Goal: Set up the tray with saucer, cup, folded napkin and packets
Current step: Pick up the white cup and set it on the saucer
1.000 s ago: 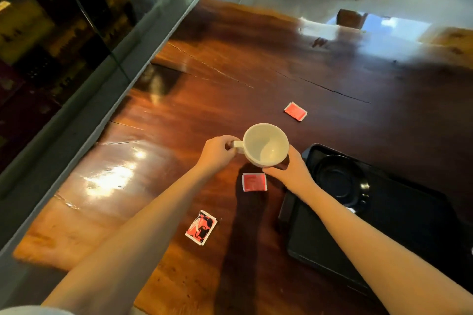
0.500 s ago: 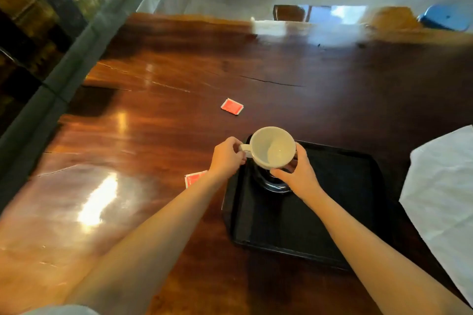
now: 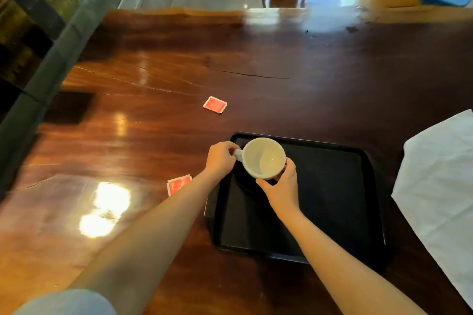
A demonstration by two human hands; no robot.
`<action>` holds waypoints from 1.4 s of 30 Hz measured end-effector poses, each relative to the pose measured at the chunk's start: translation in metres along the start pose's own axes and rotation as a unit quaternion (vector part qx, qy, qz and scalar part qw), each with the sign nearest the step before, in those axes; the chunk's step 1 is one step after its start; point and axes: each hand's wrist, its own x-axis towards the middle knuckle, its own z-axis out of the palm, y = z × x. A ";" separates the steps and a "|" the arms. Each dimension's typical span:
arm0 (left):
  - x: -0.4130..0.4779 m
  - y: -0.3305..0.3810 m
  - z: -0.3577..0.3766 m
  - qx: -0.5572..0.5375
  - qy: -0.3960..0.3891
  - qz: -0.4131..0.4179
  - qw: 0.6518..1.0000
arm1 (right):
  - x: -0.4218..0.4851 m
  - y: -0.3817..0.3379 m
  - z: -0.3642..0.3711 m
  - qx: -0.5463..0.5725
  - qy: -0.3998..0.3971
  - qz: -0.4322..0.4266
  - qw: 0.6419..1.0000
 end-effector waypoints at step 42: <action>-0.009 0.000 -0.004 -0.006 -0.006 -0.003 1.000 | 0.007 0.010 -0.013 0.012 -0.057 0.052 0.997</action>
